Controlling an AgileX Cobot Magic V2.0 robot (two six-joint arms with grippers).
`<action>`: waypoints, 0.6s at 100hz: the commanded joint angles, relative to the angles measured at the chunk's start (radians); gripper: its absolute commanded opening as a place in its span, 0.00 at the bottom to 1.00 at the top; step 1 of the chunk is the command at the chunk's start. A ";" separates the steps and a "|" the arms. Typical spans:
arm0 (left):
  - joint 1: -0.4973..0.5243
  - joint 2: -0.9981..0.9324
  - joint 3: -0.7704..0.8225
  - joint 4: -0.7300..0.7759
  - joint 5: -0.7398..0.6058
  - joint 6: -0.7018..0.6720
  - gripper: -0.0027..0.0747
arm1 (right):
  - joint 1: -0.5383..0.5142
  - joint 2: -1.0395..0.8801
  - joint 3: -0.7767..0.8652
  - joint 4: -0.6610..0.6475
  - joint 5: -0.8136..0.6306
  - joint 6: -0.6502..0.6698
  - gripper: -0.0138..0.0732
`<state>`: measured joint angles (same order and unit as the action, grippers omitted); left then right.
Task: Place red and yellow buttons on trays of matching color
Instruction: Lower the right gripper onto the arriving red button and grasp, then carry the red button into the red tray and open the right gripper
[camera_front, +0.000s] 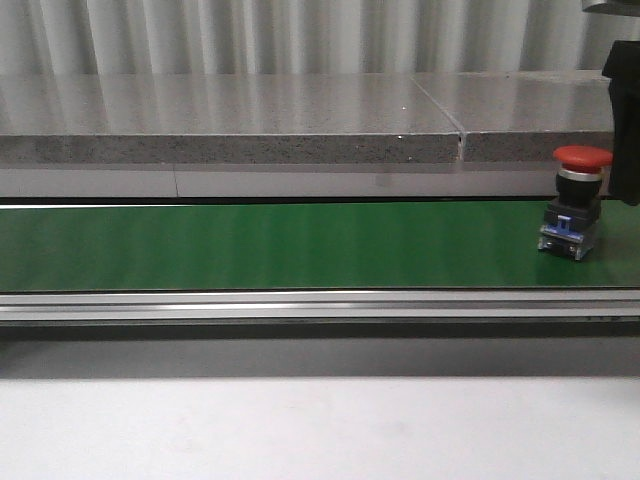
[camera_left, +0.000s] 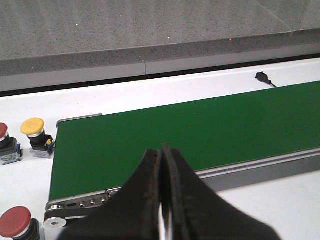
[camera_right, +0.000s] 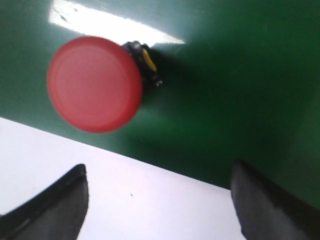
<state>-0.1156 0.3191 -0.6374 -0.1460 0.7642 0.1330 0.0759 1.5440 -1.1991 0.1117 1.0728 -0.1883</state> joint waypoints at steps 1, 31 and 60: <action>-0.008 0.010 -0.025 -0.011 -0.081 -0.002 0.01 | 0.004 -0.028 -0.040 0.006 -0.024 -0.023 0.88; -0.008 0.010 -0.025 -0.011 -0.081 -0.002 0.01 | 0.020 -0.003 -0.056 0.006 -0.133 -0.044 0.88; -0.008 0.010 -0.025 -0.011 -0.081 -0.002 0.01 | 0.020 0.025 -0.056 -0.006 -0.175 -0.044 0.46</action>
<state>-0.1156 0.3191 -0.6374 -0.1460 0.7642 0.1330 0.0943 1.6104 -1.2247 0.1077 0.9403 -0.2186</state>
